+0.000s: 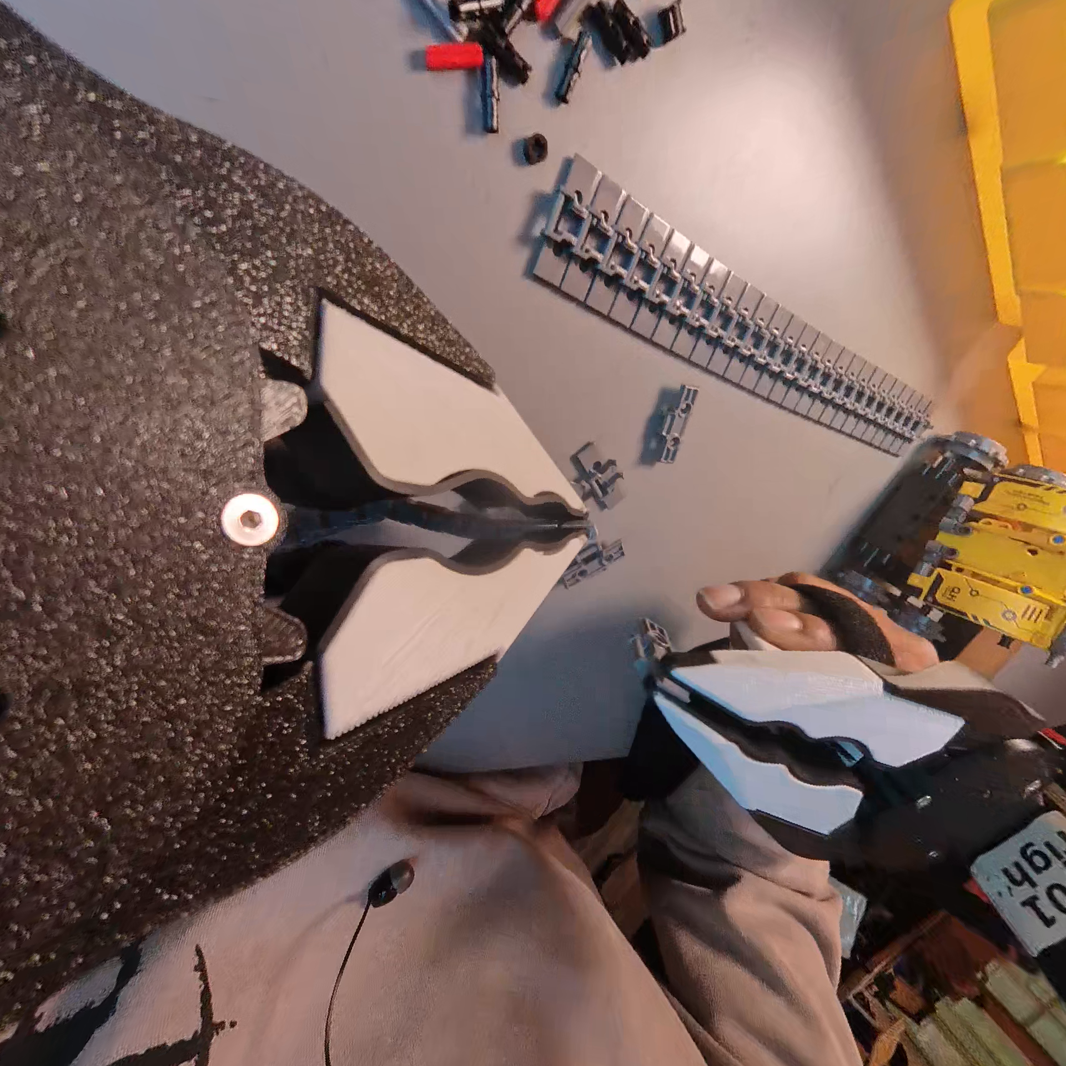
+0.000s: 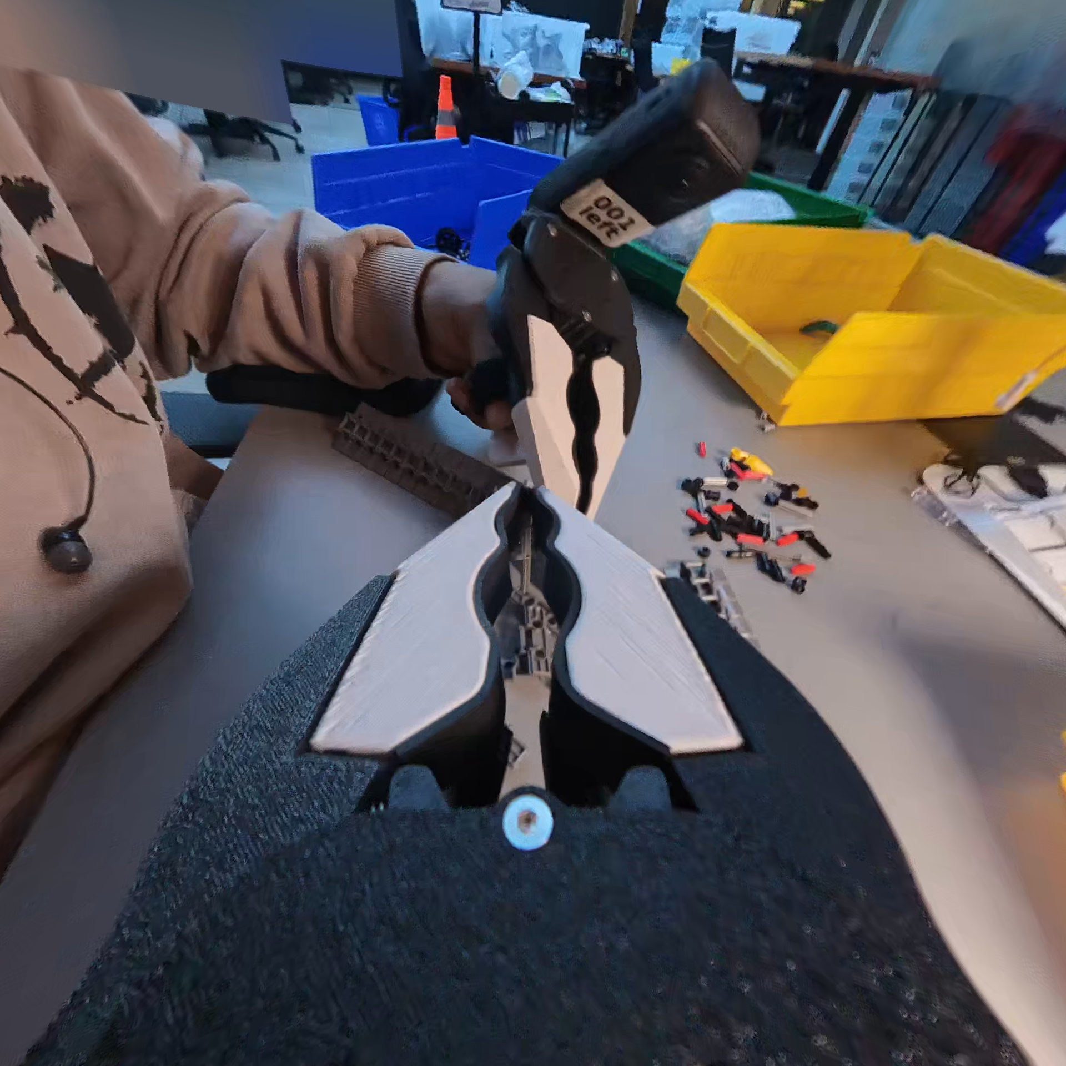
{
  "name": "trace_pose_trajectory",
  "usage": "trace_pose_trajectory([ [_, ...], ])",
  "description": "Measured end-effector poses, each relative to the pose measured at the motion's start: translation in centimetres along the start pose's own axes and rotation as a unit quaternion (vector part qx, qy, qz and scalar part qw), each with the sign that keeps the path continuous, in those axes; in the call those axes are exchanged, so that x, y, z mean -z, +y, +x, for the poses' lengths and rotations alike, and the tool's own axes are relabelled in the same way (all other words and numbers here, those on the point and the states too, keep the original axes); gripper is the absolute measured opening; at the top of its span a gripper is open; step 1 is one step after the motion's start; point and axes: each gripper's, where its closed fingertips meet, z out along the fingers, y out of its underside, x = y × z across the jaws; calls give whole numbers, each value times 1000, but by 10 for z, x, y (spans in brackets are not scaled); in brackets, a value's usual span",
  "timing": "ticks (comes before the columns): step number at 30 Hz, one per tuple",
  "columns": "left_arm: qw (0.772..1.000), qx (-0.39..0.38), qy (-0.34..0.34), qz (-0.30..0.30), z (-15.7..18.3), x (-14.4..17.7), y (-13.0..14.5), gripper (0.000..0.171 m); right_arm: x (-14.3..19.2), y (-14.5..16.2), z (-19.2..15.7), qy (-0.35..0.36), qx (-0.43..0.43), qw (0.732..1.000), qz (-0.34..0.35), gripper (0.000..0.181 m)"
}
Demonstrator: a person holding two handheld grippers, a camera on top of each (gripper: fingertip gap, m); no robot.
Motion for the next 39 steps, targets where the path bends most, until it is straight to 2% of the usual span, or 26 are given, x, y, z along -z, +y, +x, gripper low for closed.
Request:
trace_pose_trajectory([
  [4, 1000, 9, 15, 4, -2, 1, 1, 2, 0, 37, 8, -8, -86, 994, -62, 0],
  [7, 1000, 2, 25, 4, 2, -1, 2, 2, -5, 54, 10, -5, -107, 989, -100, 3],
  [10, 999, -1, 35, 10, 5, 0, 1, 2, -8, 69, 13, 8, -106, 985, -135, 14],
  [14, 999, -4, 47, 17, 10, 0, 0, 2, -7, 55, 14, 9, -111, 989, -98, 18],
  [18, 997, -12, 67, 25, 19, -2, -3, 3, -9, 36, 5, -30, -146, 988, -48, 22],
  [21, 997, -19, 72, 24, 23, -4, -3, 3, -16, 36, -5, -51, -151, 986, -47, 20],
  [23, 997, -26, 70, 20, 23, -5, -1, 3, -18, 41, -2, -32, -135, 989, -59, 7],
  [30, 996, -37, 79, 27, 24, 1, -2, 11, -13, 37, 1, -36, -153, 987, -43, 6],
  [39, 995, -45, 87, 34, 27, 2, -4, 3, -7, 29, 3, -52, -175, 983, -15, 6],
])
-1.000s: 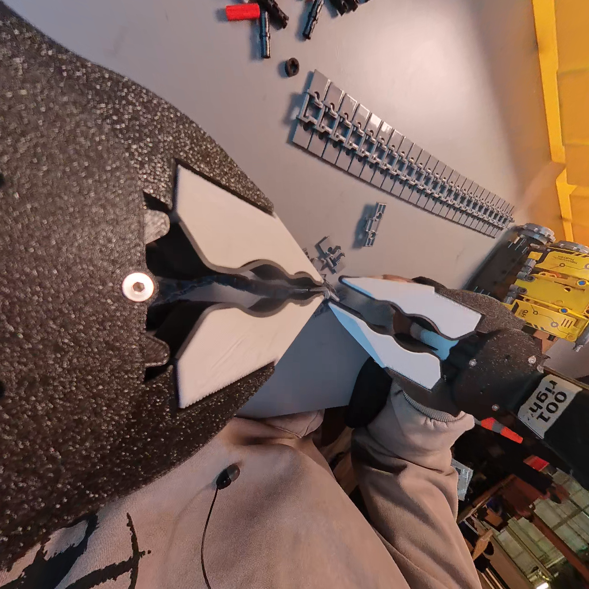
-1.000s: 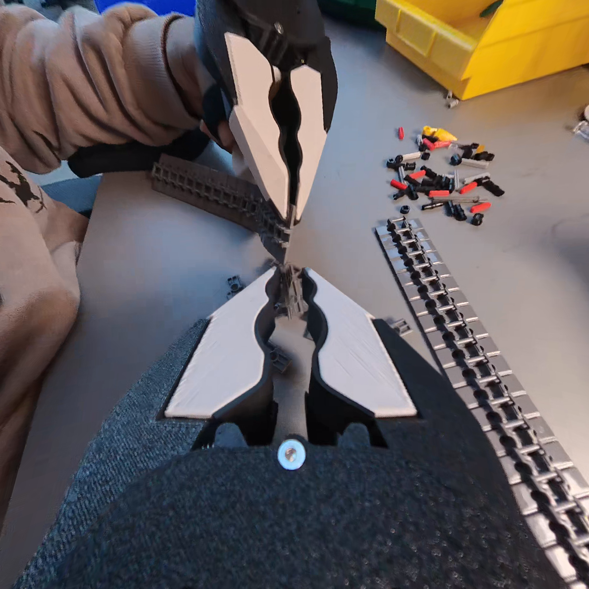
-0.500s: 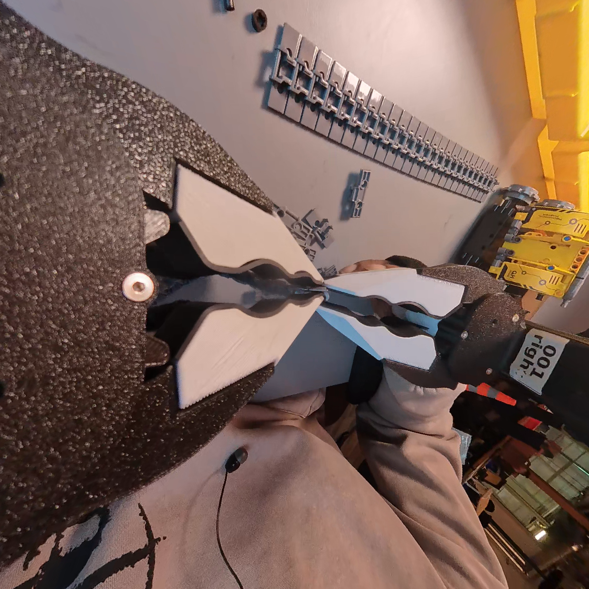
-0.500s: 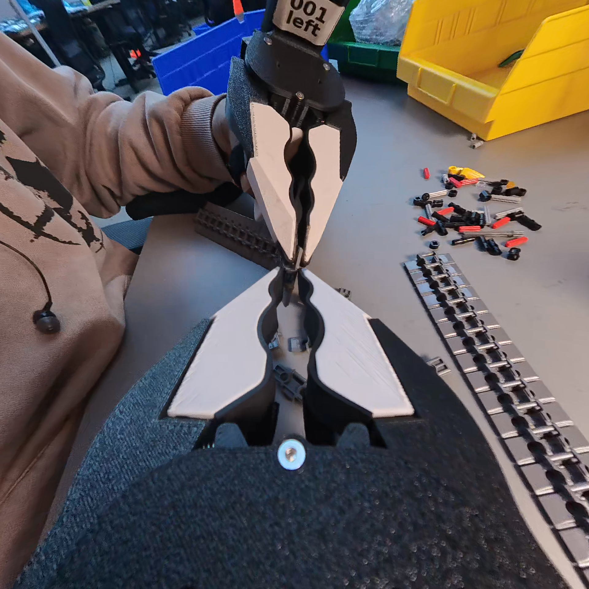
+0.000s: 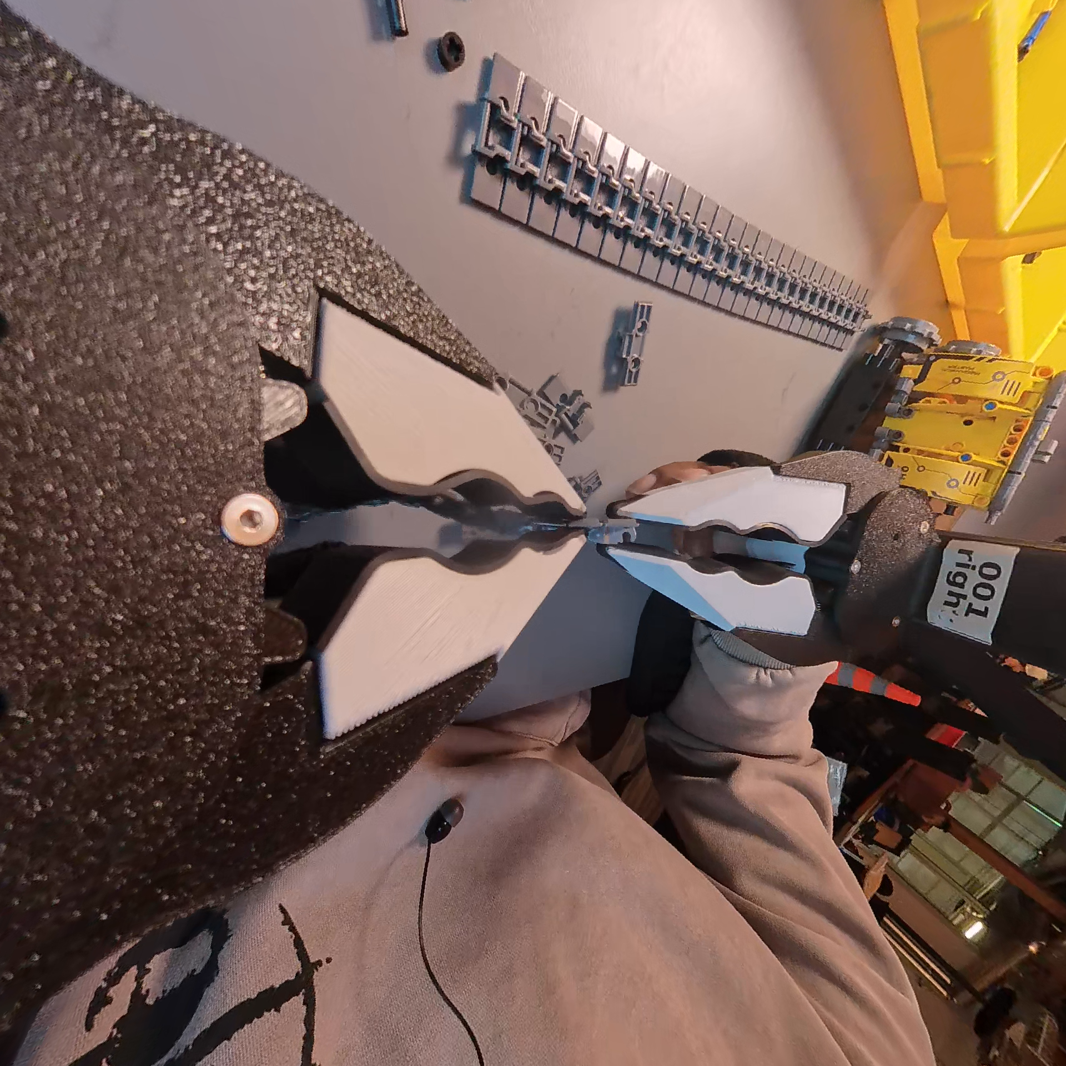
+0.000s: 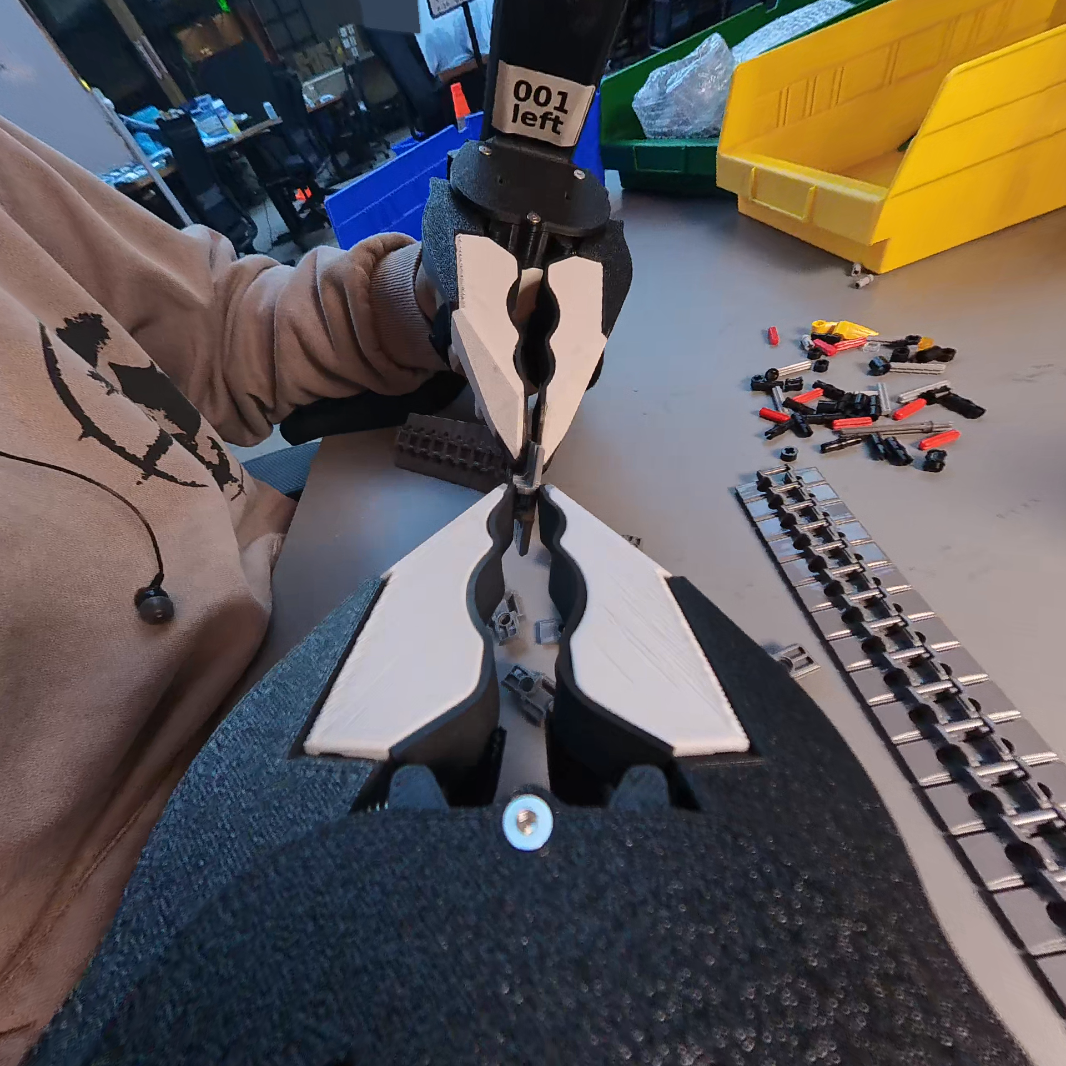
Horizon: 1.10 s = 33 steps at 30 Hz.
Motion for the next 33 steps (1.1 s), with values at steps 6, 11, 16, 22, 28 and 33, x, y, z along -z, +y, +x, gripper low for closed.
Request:
trace_pose_trajectory([
  [6, 999, -19, -17, -29, 1, -3, 7, 2, 1, -9, -6, -26, -30, 999, 28, 13],
  [11, 998, -29, -19, -43, 4, -8, 10, 2, -4, 0, -3, -11, -24, 1000, 1, 11],
  [16, 999, 4, -19, -38, 1, -5, 9, 1, -7, 1, -3, 4, 18, 1000, -9, 0],
  [22, 992, 116, 48, -3, 2, -2, 7, 3, -9, -4, -6, 84, 207, 974, -31, 0],
  [28, 990, 129, 58, -28, 6, -13, 18, 2, -9, 9, -22, 101, 352, 927, -79, 0],
  [33, 993, 111, 31, -30, 1, -15, 18, 0, -9, 11, -19, 101, 351, 927, -85, 0],
])
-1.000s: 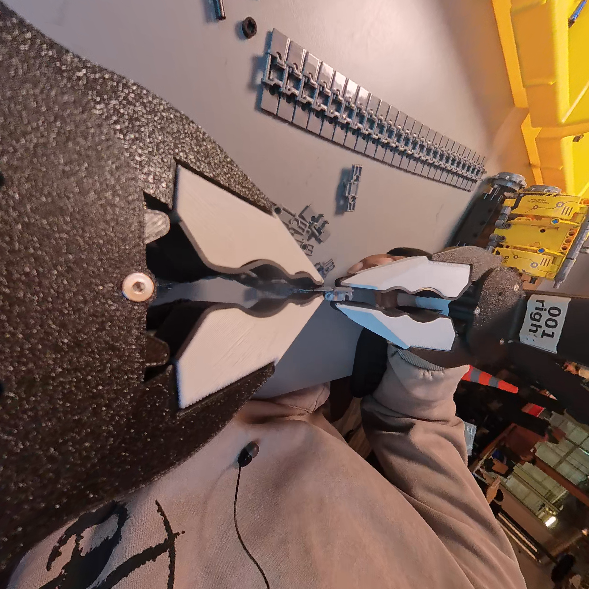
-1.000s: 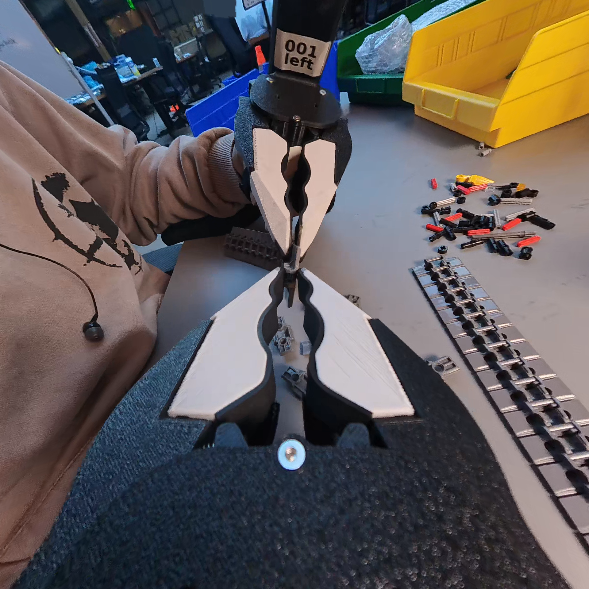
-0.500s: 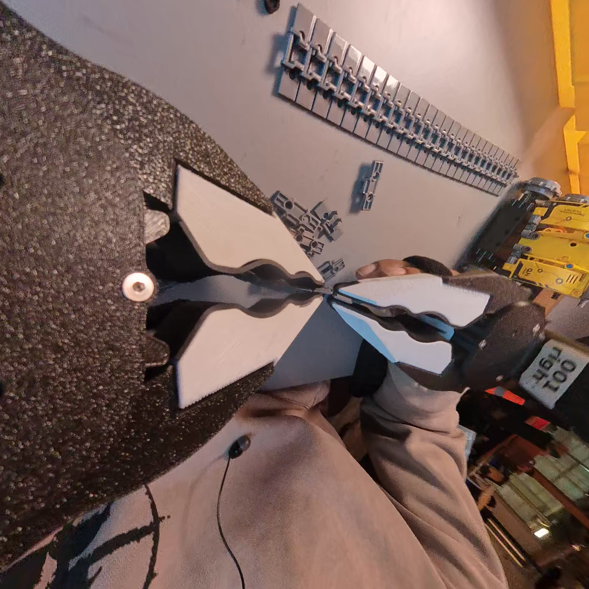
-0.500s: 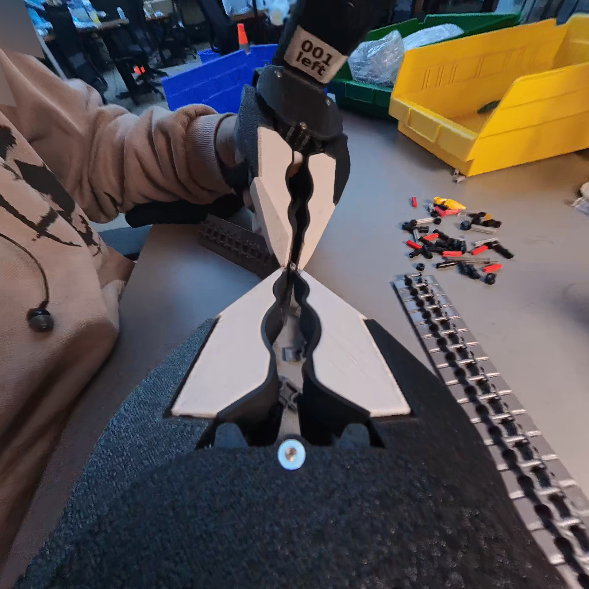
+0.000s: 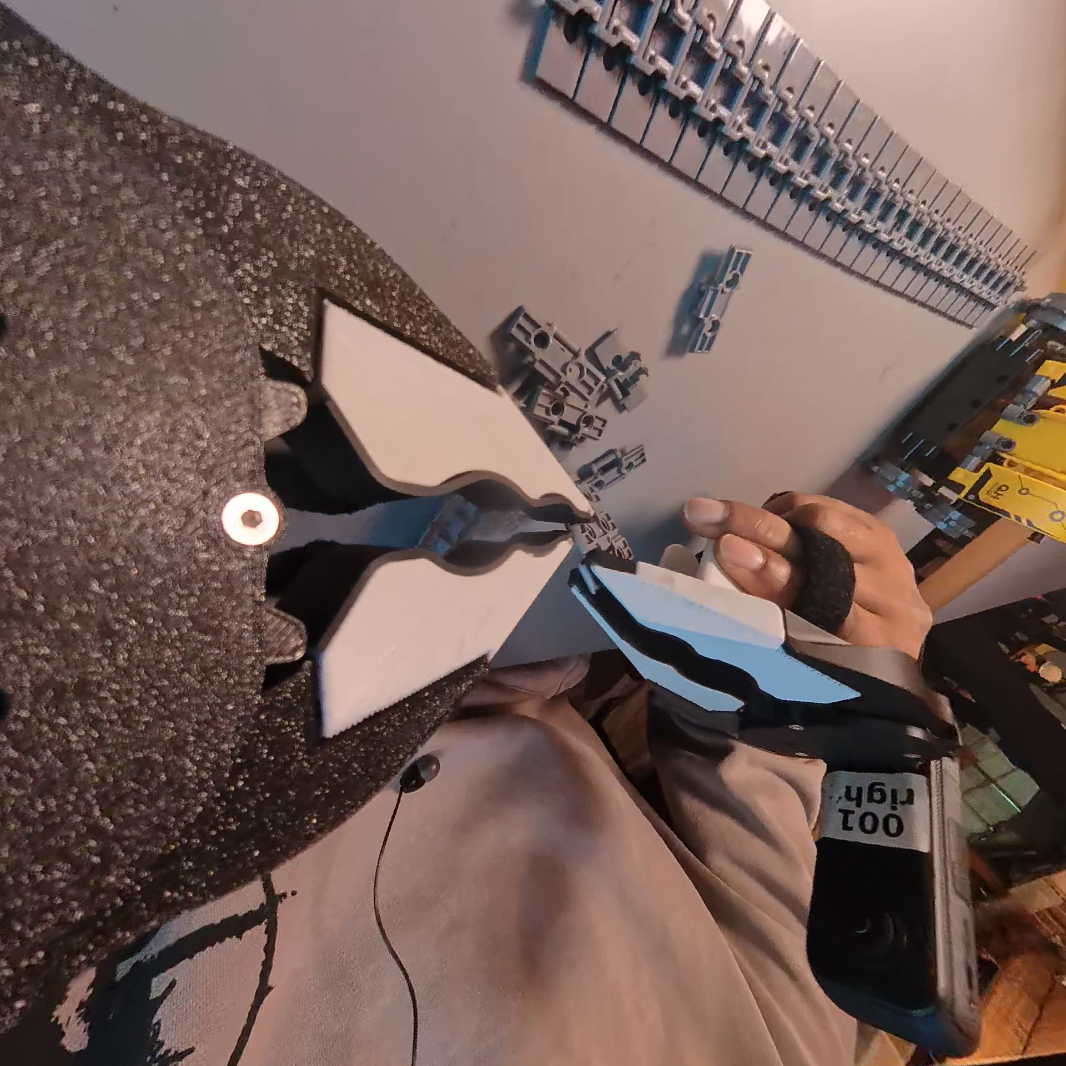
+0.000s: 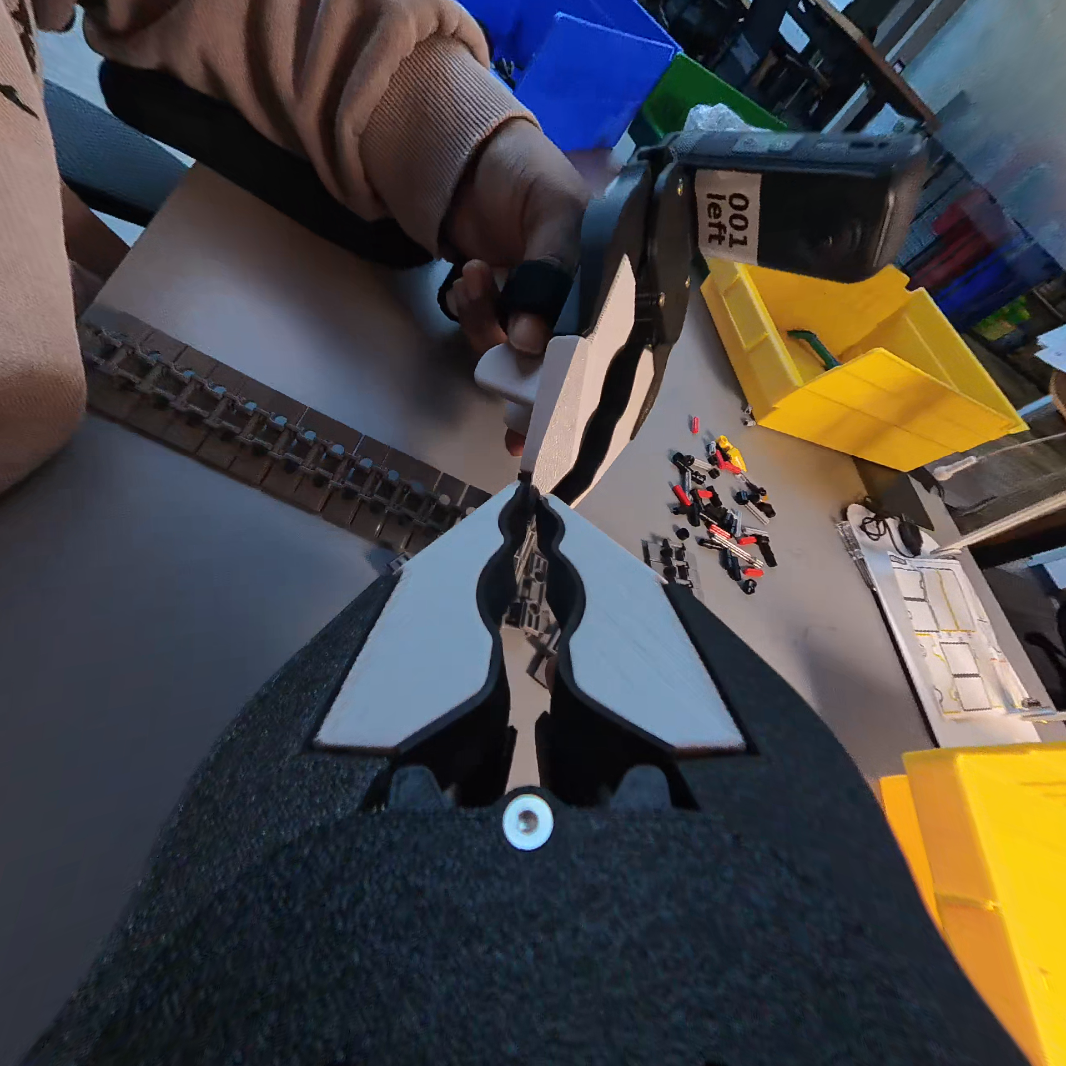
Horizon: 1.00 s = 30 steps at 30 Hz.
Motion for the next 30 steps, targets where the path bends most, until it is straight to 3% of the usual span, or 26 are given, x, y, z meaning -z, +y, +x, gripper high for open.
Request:
trace_pose_trajectory([
  [8, 978, -193, -75, 33, 11, 11, -20, 8, 11, -9, 33, -25, -238, 964, 112, 0],
  [16, 973, -205, -87, 62, 13, 12, -29, 2, 13, -14, 32, -59, -305, 940, 140, 0],
  [22, 987, -118, -52, 91, 6, 10, -31, 1, 16, -14, 30, -31, -238, 962, 128, 0],
  [24, 985, -93, -96, 107, -17, 21, -38, 1, 17, -45, -9, -122, -200, 958, 166, 0],
  [25, 987, -86, -68, 120, -9, 23, -43, 0, 0, -31, -18, -83, -112, 985, 100, 0],
  [26, 986, -112, -76, 99, -4, 17, -39, 1, -4, -23, -11, -48, -73, 993, 81, 0],
  [28, 986, -122, -80, 81, -2, 8, -33, 2, 16, -30, 18, -41, -153, 979, 129, 0],
  [30, 986, -105, -100, 86, -14, 18, -36, 1, 24, -37, 22, -52, -180, 969, 160, 0],
])
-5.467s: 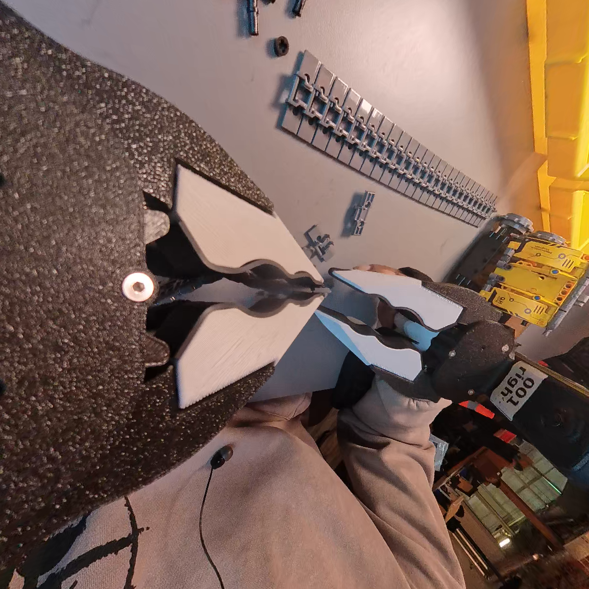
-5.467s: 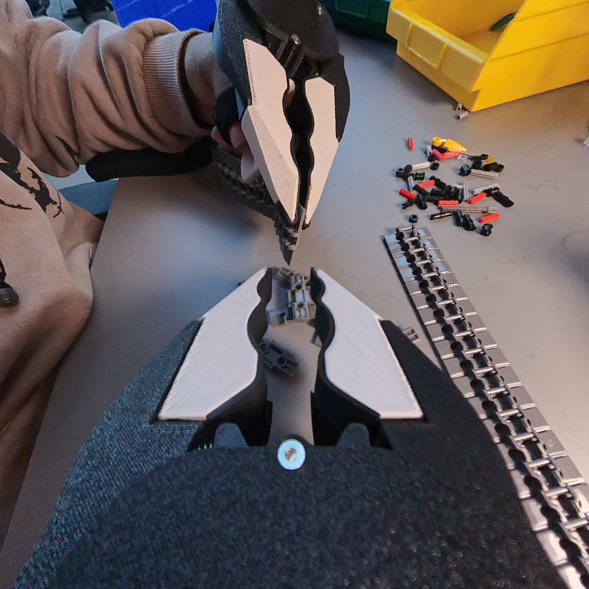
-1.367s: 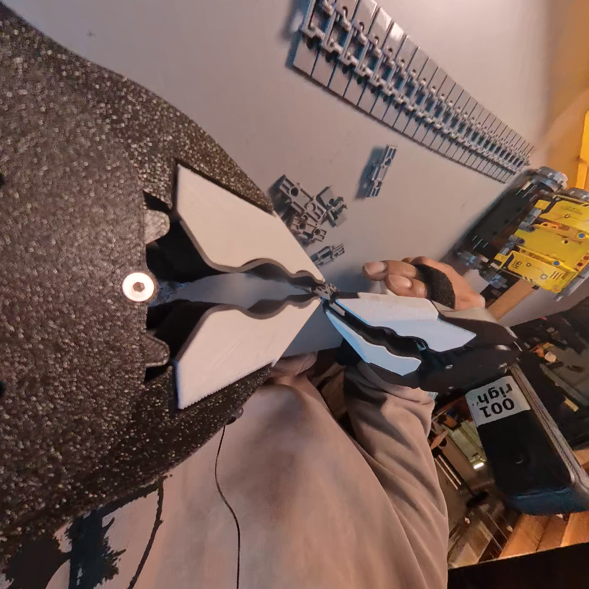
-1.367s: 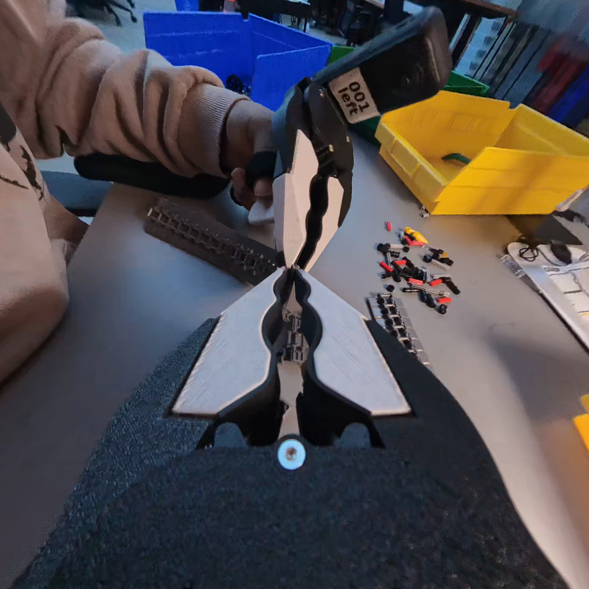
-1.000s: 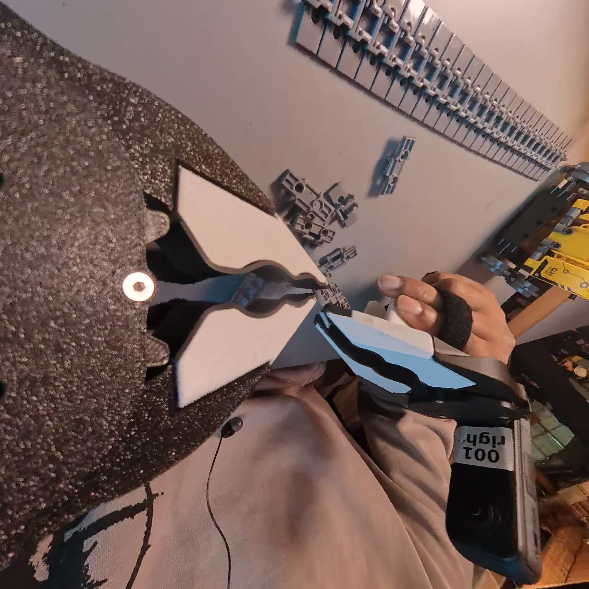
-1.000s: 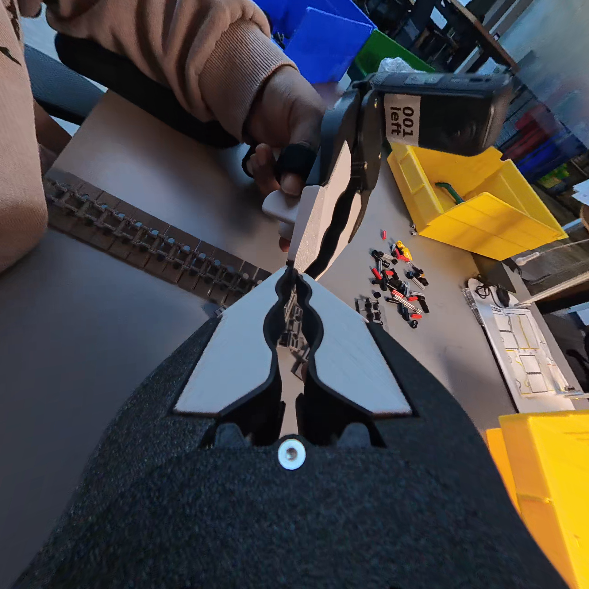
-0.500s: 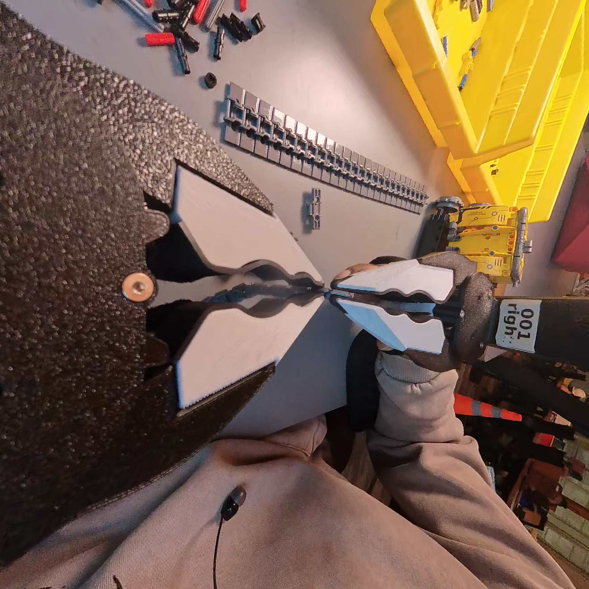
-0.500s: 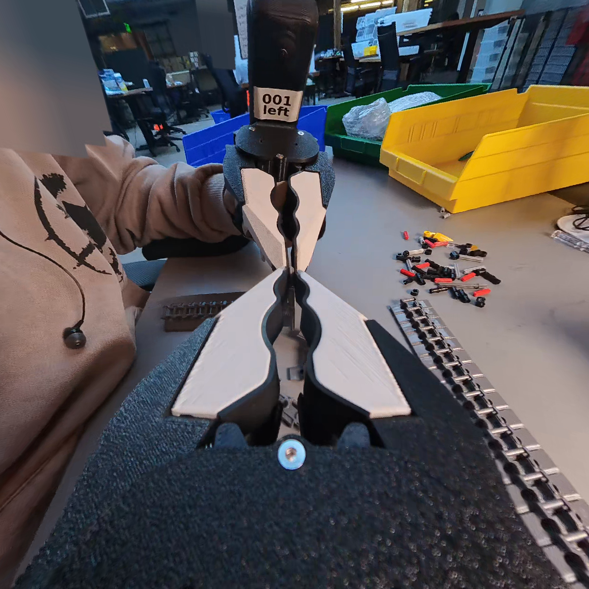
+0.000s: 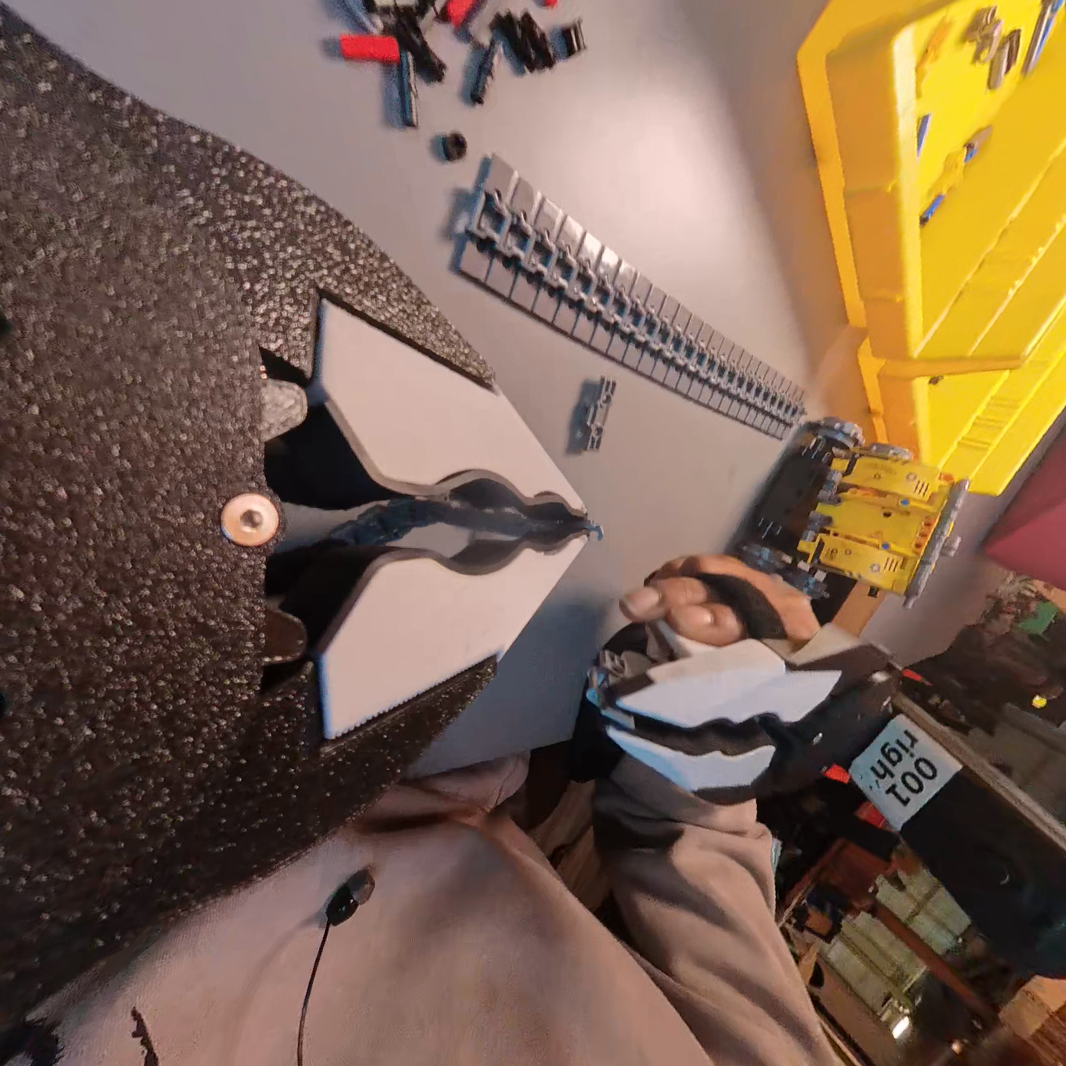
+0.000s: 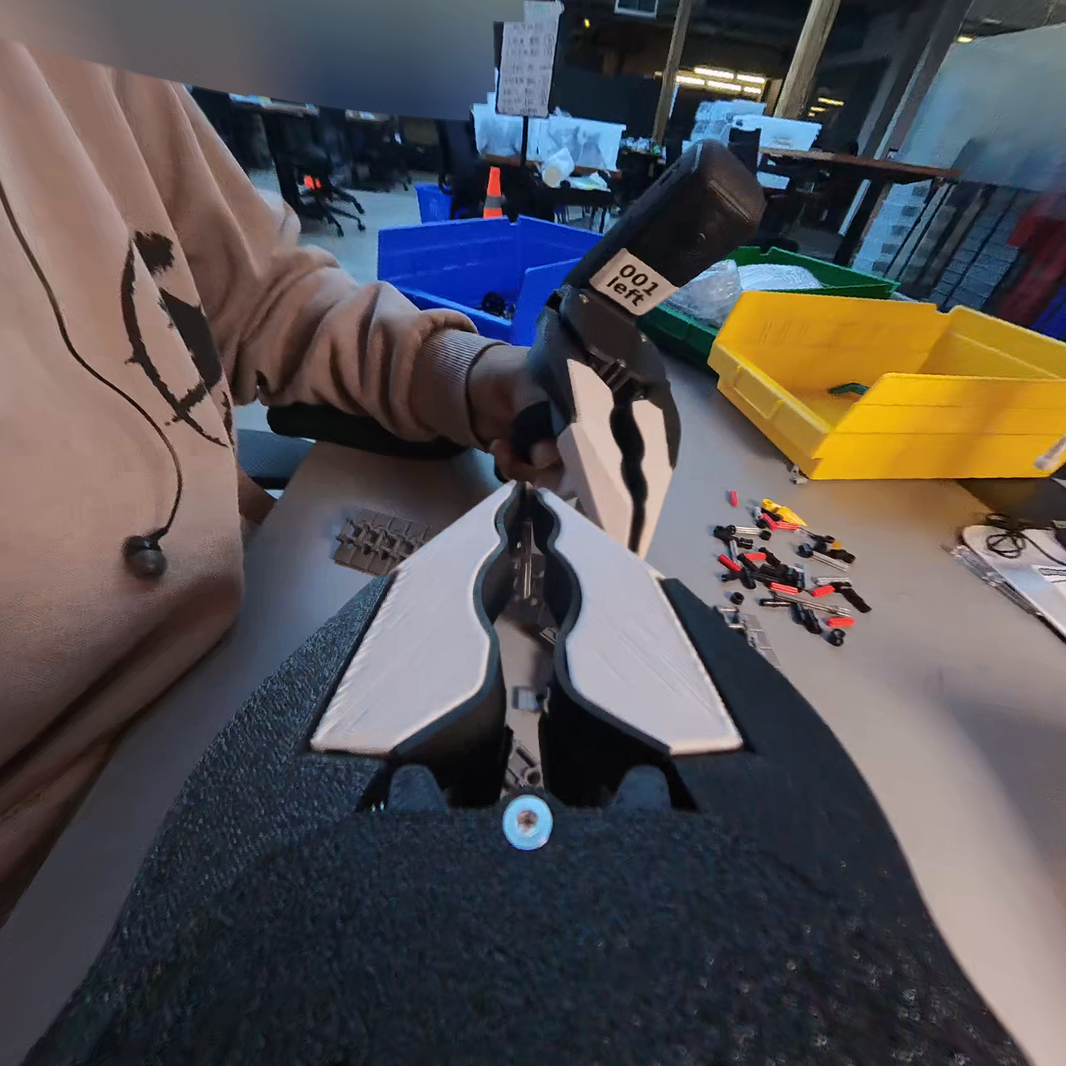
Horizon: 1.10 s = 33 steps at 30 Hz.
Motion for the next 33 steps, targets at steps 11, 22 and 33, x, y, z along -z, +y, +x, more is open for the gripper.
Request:
trace_pose_trajectory([
  [11, 999, -14, -1, -42, 0, 6, 13, 3, -5, 72, 28, 54, -76, 984, -153, 25],
  [22, 998, -22, 54, -30, 16, 7, 11, 13, -9, 52, 22, 22, -120, 987, -102, 6],
  [33, 997, -7, 78, 10, 22, 6, 2, 2, 1, 34, 23, -6, -192, 981, -32, 7],
])
